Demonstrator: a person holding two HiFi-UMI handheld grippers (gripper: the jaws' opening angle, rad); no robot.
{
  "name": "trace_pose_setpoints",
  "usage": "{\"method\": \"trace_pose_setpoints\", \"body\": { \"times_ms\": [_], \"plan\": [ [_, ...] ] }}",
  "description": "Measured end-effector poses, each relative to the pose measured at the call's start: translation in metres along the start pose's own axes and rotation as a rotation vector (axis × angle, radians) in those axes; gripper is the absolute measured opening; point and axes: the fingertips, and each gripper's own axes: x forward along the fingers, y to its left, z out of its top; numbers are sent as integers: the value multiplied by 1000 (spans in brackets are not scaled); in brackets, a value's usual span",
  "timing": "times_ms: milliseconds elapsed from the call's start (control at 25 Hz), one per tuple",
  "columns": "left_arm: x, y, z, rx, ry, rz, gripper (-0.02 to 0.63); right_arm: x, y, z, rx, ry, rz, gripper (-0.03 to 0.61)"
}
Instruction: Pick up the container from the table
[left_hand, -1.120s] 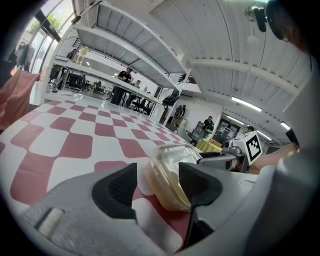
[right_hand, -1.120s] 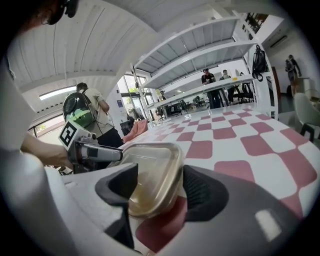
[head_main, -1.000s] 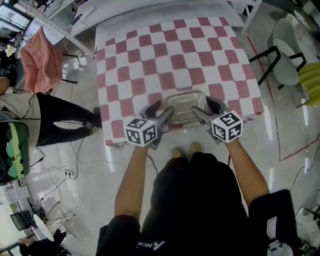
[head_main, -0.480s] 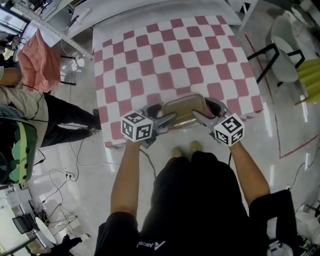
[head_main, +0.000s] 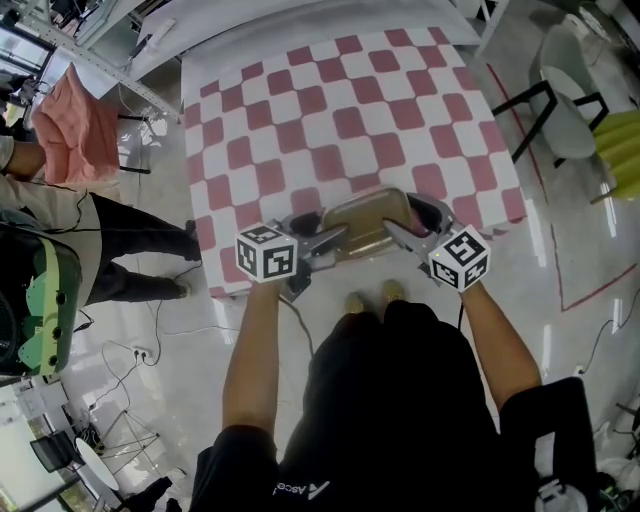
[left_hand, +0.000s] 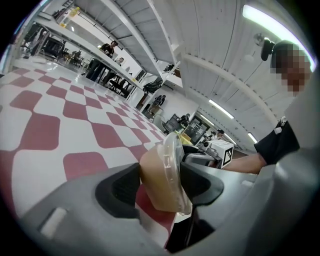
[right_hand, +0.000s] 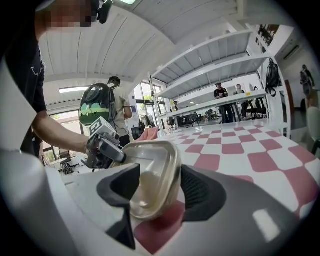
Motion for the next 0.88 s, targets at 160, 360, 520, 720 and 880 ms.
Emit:
{"method": "trace_pose_setpoints", "body": {
  "times_ms": [160, 360, 520, 720, 880],
  "plan": [
    [-2, 6, 3, -93, -29, 18, 256, 3, -6, 5, 19, 0, 1, 259],
    [-5, 6, 4, -190, -52, 1, 250, -3, -12, 12, 0, -6, -6, 259],
    [-9, 5, 7, -228, -68, -8, 249, -10, -12, 23, -28, -30, -4, 259],
    [-12, 10, 12, -262, -79, 27, 247, -18, -9, 41, -69, -67, 4, 258],
    [-10, 5, 18, -318, -94, 24, 247, -25, -2, 62, -115, -111, -4, 191]
  ]
}}
